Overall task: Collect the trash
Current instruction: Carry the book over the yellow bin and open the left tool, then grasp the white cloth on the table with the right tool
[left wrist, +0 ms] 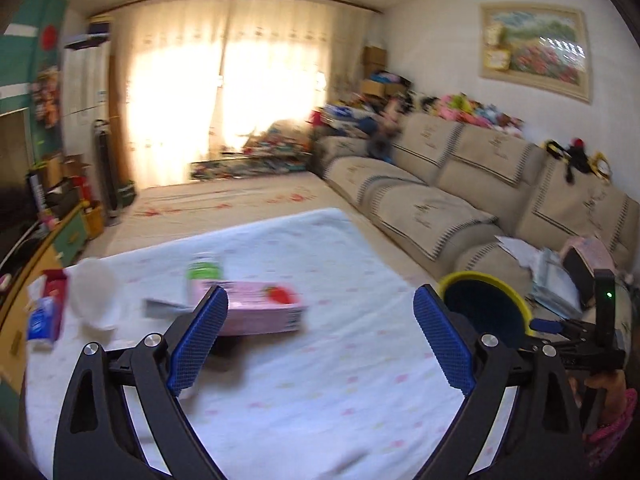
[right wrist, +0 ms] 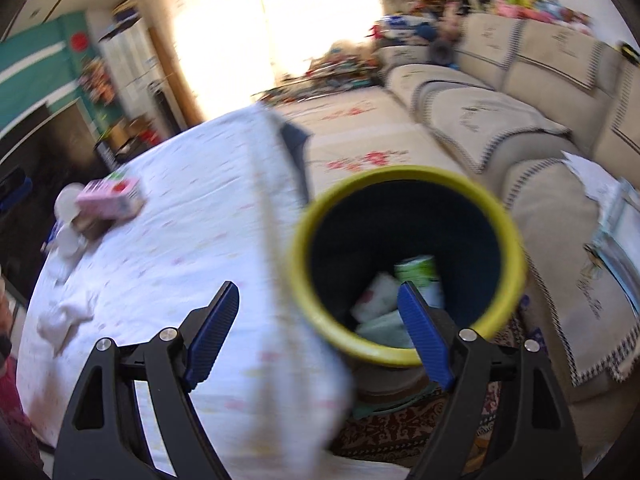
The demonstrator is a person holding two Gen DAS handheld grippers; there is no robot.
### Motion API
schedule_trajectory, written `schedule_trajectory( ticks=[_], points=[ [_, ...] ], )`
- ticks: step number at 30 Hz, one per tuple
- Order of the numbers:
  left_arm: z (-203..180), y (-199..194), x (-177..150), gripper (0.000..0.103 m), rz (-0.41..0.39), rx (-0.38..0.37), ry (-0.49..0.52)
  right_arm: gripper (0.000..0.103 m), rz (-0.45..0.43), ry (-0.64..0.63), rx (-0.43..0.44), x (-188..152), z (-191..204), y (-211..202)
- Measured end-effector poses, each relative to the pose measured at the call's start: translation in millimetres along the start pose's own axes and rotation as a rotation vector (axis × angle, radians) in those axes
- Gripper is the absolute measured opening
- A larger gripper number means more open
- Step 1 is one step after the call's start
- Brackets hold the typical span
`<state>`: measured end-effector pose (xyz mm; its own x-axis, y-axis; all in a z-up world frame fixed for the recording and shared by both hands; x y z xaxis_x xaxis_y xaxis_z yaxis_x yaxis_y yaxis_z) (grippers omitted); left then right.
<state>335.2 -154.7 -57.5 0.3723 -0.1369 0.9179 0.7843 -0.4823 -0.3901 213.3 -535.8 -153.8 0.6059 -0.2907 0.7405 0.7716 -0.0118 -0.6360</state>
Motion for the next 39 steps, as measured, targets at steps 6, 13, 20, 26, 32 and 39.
schedule_trajectory(
  ticks=[6,13,20,26,32,39],
  points=[
    [120.1,-28.4,-26.5,0.093,-0.034,0.213,-0.125,0.077,0.07,-0.151,0.163,-11.2,102.0,23.3],
    [198.8,-50.3,-52.0,0.093,-0.049,0.368,-0.242,0.077,0.101,-0.345,0.379,-29.1,218.9,22.5],
    [200.7,-55.4,-50.6,0.095,-0.068,0.412,-0.235,0.077,0.157,-0.505,0.441,-49.6,284.6,39.3],
    [195.8,-51.1,-52.1,0.095,-0.056,0.396,-0.258,0.063,0.204,-0.554,0.426,-63.8,302.7,49.3],
    [191.6,-47.4,-53.6,0.095,-0.049,0.39,-0.247,0.014,0.198,-0.569,0.44,-67.8,308.3,41.9],
    [189.2,-45.9,-55.4,0.095,-0.051,0.387,-0.245,0.011,0.166,-0.508,0.453,-58.3,291.8,28.3]
  ],
)
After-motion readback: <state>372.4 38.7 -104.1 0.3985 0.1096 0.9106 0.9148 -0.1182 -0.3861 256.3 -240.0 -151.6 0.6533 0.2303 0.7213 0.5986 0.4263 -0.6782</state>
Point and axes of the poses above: each gripper's, at about its wrist camera, not at the fingertips, and y roughly the way its jaws point, z to its left, x to its top, the point moved 6 cm from there along y, roughly the way its jaws point, and after that the axes turned 5 degrees about -z, right-handed, at the moved point
